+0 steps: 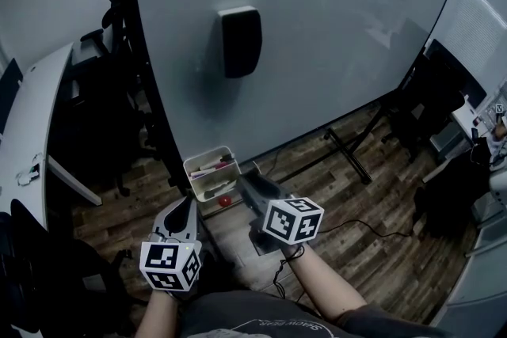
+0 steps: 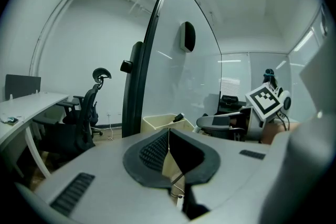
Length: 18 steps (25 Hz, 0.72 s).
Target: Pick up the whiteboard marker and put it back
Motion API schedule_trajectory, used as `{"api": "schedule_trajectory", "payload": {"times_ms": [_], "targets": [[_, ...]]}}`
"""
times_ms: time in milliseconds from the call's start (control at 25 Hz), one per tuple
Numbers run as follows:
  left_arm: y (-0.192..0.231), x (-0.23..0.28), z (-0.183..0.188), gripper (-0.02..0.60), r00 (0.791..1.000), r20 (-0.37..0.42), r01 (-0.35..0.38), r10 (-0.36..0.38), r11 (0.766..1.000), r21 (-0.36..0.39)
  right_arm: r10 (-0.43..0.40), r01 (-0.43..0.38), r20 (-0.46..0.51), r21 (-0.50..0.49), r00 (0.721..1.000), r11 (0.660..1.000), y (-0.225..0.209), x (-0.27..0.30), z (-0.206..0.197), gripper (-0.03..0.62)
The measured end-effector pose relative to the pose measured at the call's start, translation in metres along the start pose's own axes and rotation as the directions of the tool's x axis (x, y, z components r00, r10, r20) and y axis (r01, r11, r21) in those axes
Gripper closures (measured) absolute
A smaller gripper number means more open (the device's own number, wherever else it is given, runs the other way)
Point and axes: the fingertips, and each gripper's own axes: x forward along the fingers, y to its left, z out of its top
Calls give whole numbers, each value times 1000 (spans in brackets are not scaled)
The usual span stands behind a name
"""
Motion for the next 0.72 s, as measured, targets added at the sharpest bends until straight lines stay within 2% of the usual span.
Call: {"api": "schedule_trajectory", "payload": {"times_ms": [200,440,600,720], "targets": [[5,7,-1,565,1000,-7,16,-16,1000,4,-21,22,12,-25,1000,999,-2,8,3,465],[7,8,-2,565,1000,-10,28,-28,1000,2,-15,19,64,-70,998,997,2,6,13,505],[8,6,2,565,1000,5,15,-15,1000,5,25,-15,104,-96,994,995,11,1,25,507],[5,0,8,565,1000,21,0,-1,1000,12,56,-33,147,-154,988,988,27,-10,40,508]]}}
